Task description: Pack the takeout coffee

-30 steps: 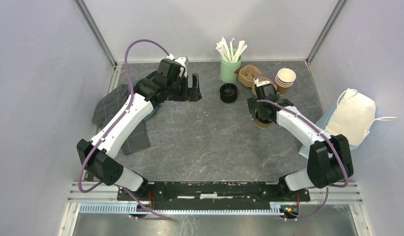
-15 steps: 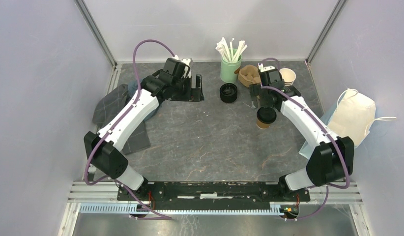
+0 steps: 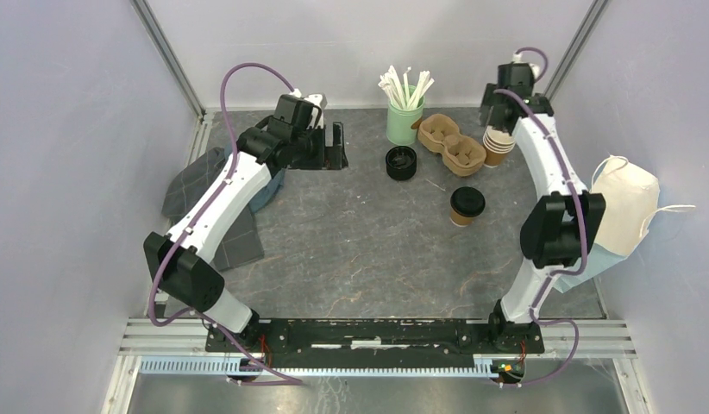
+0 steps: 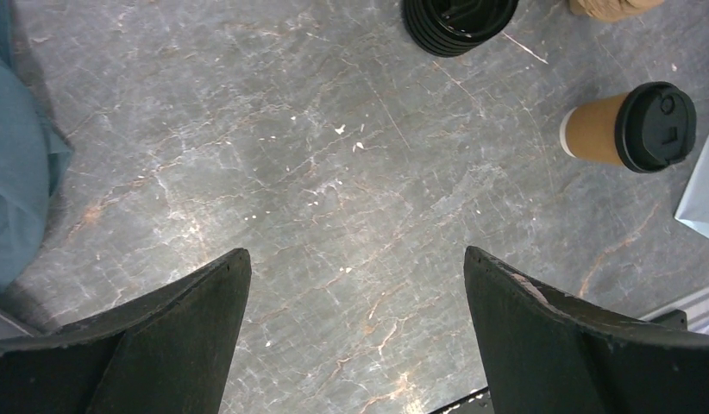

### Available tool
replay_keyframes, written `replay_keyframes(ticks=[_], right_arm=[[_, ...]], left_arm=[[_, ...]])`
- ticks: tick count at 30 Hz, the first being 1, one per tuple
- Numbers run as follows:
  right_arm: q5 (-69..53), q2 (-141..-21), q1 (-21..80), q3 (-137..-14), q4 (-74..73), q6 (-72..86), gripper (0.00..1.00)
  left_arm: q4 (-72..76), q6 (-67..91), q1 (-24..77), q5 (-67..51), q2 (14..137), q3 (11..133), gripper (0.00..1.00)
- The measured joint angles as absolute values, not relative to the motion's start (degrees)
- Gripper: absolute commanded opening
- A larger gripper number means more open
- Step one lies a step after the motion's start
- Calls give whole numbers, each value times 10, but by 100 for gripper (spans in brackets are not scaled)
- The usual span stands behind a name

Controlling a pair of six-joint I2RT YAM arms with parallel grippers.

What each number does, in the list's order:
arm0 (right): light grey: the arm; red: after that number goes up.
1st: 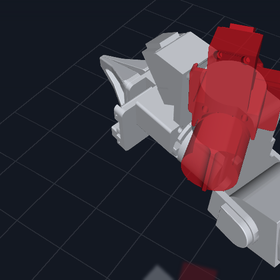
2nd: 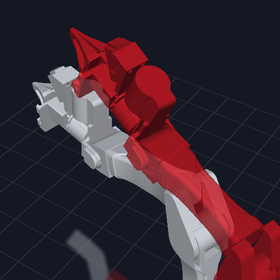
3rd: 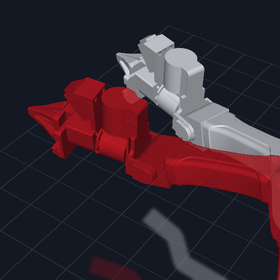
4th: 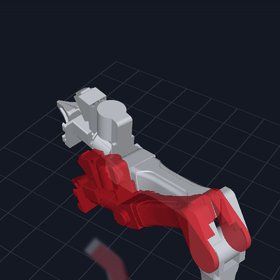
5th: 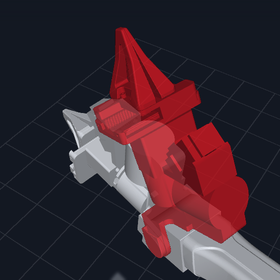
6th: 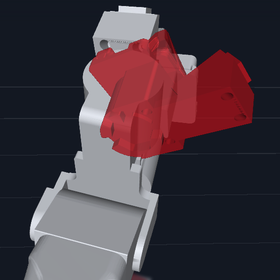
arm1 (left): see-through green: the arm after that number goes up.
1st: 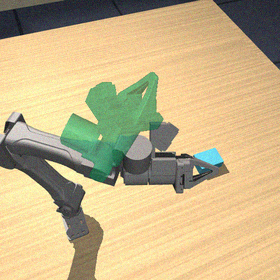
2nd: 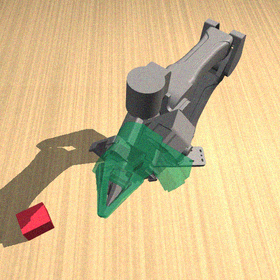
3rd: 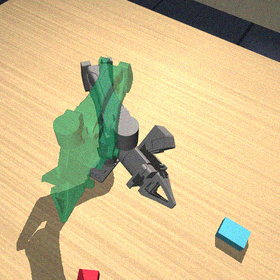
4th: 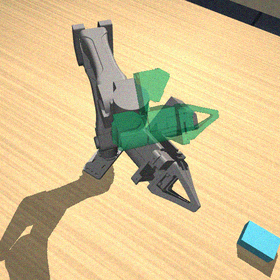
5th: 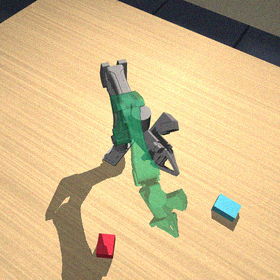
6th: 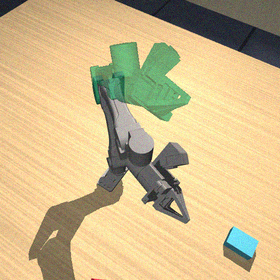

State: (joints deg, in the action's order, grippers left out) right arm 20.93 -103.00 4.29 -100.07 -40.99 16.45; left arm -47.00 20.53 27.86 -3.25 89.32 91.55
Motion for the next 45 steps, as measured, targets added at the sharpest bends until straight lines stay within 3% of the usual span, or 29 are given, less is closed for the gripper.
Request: replay_keyframes(ticks=[5,14,24,30,41,45], right_arm=[[228,-1104,-18,-1075,-409,178,71],[215,-1144,-56,-1074,-408,175,49],[200,-1171,-56,-1073,-397,176,41],[194,-1179,-58,-1073,-396,178,30],[190,-1181,-64,-1073,-395,189,0],[176,-1181,-72,-1073,-395,201,0]], left_arm=[[-471,193,271,-31,893,915,99],[-479,183,253,-25,893,915,99],[-479,179,244,-25,896,915,99],[-479,179,242,-25,896,915,99],[-479,179,239,-26,900,915,99],[-479,179,239,-26,904,915,99]])
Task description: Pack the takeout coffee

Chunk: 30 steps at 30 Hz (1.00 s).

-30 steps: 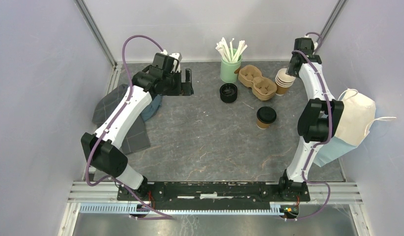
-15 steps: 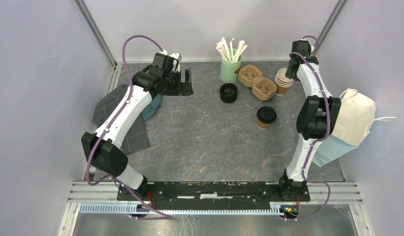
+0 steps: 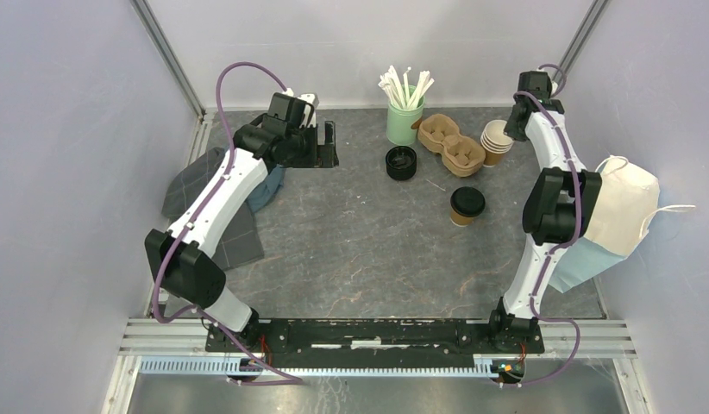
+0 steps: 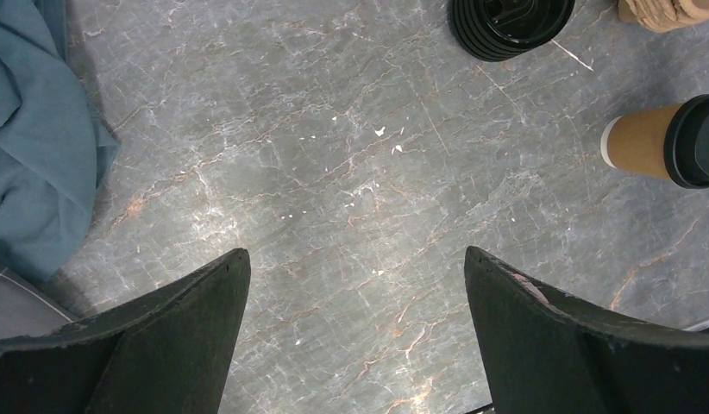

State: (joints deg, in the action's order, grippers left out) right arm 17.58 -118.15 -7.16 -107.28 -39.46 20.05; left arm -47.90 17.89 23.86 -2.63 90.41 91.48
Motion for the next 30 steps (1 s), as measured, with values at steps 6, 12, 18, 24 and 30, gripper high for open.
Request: replay_keyframes(ticks=[6,12,18,24,30], right_arm=[[128,-1173,-93,-1070,-398,223,0],[107,-1107,-109,-1006,-388,227,0],[68,-1070,-120,-958,-338,229,0],[6,-1058,-150,-948,-309,258,0],[-10,-1058,-159,-965,-314,259,0]], left_arm=[[-479,179,238,-29,904,915,99],[-479,179,238,-31,904,915,99],[-479,179,238,-32,904,915,99],[-479,179,238,-32,904,915,99],[-479,179,238,-31,904,915,99]])
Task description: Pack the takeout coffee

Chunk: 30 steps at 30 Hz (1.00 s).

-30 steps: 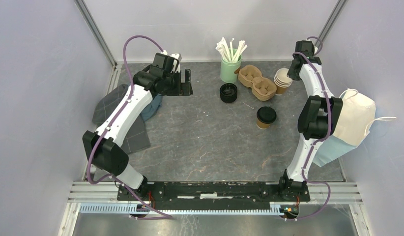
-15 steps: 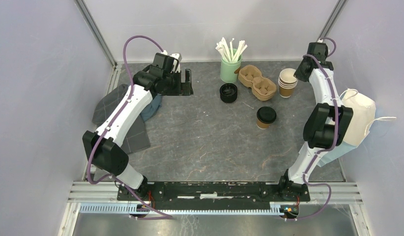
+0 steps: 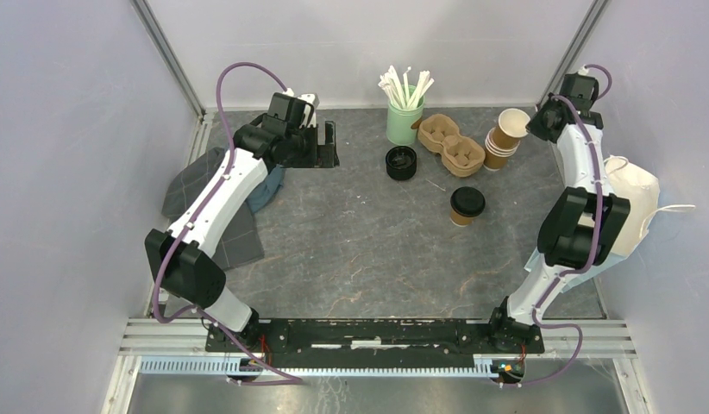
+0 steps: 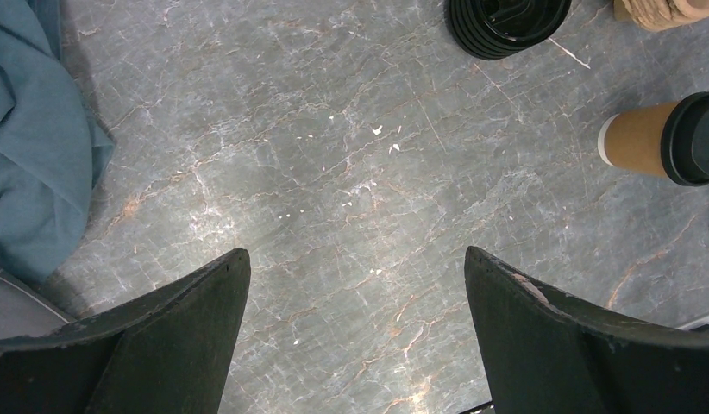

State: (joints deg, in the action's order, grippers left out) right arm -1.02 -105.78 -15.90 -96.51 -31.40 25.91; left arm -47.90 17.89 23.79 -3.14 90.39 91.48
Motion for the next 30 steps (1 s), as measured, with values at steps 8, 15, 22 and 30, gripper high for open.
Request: replay_keyframes(ticks=[8,15,22,30], right_arm=[[-25,-1024,-157,-1007,-329,250,0],[-137,-944,-83,-944,-284,136,0],[-260,-894,154,-771,-281,11,0],[-263,-805,264,-604,-316,-61,0]], left_arm=[[-479,179,238,-31,904,915,99],[-479,179,237,-20,904,915,99],[-479,179,232,4,903,910,99],[-479,179,229,6,902,902,99]])
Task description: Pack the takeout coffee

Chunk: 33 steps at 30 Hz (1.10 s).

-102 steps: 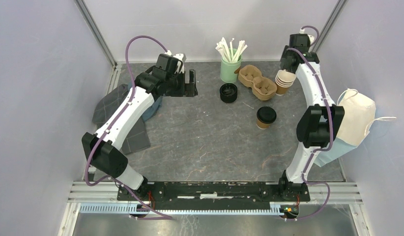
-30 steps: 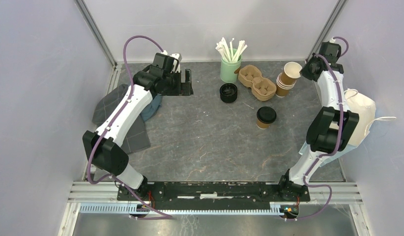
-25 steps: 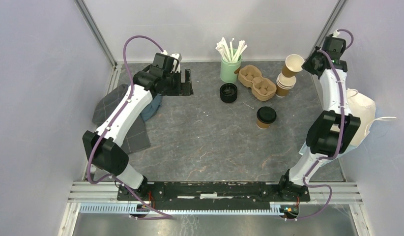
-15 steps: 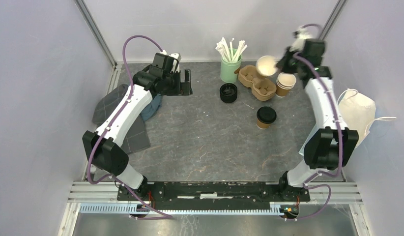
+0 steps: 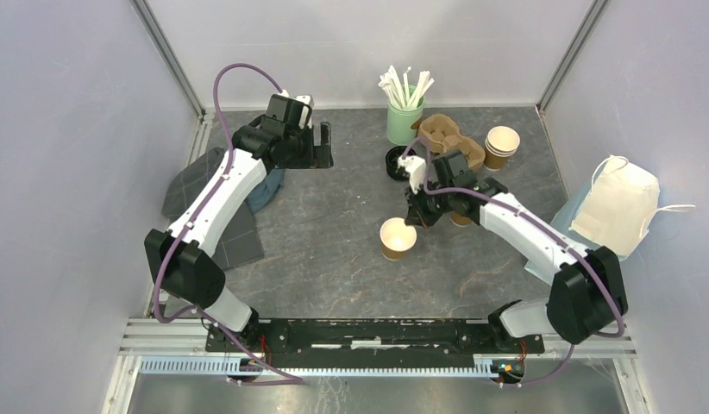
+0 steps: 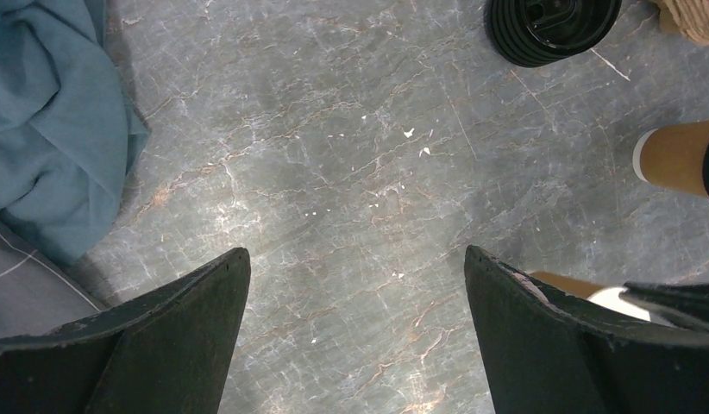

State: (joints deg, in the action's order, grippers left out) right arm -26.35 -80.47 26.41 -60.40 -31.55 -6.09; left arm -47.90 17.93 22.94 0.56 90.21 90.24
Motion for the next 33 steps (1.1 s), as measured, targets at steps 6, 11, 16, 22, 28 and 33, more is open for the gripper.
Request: replay_keyframes(ticks=[6,11,16,22,28,33], right_arm=[[-228,-772,317,-538,-305,-70,1],[-196,-772,338,-529,-303,-66,35],[-161,-762,330,-534,-292,-41,63],[-34,-799,248,-647,-294,66,80],[84,-956,215,-845,-309,175,81],[122,-1100,220,-988,-337,234,75]], left_arm=[[-479,180,229,4,902,900,99],[-479,180,229,1,902,899,99],[-479,180,229,-4,902,899,99],[-479,180,229,-5,902,899,99],[-479,180,228,-5,902,899,99],[-479,180,227,-5,902,899,99]])
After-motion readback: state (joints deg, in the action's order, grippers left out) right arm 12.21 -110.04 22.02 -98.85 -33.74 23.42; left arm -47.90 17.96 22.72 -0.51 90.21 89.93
